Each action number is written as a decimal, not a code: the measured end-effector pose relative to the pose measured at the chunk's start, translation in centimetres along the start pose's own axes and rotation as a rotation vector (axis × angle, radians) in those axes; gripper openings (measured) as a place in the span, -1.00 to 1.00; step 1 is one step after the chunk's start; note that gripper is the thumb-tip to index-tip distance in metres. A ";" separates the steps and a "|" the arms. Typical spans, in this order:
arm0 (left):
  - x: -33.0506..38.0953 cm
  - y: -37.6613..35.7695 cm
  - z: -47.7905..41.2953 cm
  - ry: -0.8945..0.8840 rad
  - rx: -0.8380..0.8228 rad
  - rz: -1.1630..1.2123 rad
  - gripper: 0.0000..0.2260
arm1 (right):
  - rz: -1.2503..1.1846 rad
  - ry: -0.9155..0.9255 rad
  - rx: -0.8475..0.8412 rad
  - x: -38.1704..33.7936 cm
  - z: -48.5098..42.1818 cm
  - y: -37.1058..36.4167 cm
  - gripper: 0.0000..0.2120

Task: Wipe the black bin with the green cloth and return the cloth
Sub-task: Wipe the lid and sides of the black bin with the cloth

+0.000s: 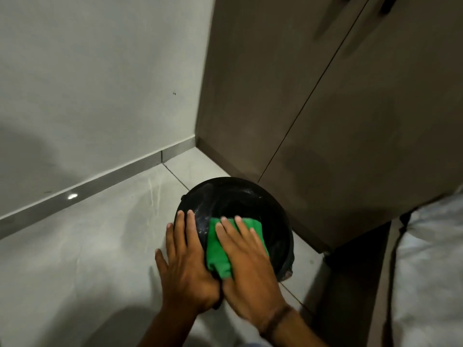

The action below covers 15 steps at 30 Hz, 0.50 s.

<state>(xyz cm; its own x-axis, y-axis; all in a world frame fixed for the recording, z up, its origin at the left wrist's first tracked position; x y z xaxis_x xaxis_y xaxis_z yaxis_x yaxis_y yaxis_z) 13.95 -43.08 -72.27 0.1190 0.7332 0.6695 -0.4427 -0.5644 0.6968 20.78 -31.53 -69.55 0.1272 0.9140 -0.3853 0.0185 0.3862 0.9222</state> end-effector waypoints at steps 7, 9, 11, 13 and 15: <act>0.6 0.7 0.1 0.064 -0.079 0.049 0.66 | -0.071 -0.419 0.097 6.5 -12.4 6.2 -0.56; 0.7 0.7 -0.1 0.076 -0.073 0.031 0.65 | -0.002 -0.233 0.063 4.0 -14.5 5.3 -0.64; 0.7 0.6 -0.4 0.107 -0.084 0.010 0.66 | 0.042 0.010 -0.001 1.2 -14.3 3.4 -0.57; 0.6 0.5 -0.3 0.130 -0.106 -0.030 0.67 | 0.069 0.215 -0.027 -0.3 -12.6 1.3 -0.44; 0.6 0.5 -0.1 0.123 -0.106 -0.013 0.68 | 0.042 0.224 -0.055 -0.2 -12.4 1.3 -0.39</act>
<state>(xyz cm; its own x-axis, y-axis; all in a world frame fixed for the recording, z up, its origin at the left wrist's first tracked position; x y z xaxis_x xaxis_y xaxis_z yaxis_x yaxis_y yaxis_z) 13.68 -42.86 -71.55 0.0180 0.7847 0.6196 -0.5335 -0.5166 0.6697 8.51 -29.64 -68.64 -0.0964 0.9317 -0.3502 -0.0374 0.3482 0.9367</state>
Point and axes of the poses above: each hand's wrist, its own z-axis away from the middle knuckle, its own y-axis out of the back of the hand, x = y × z, the point moved 1 cm from there along -z, towards the middle knuckle, and after that the axes turned 3 degrees about -x, right-handed, at the moved point
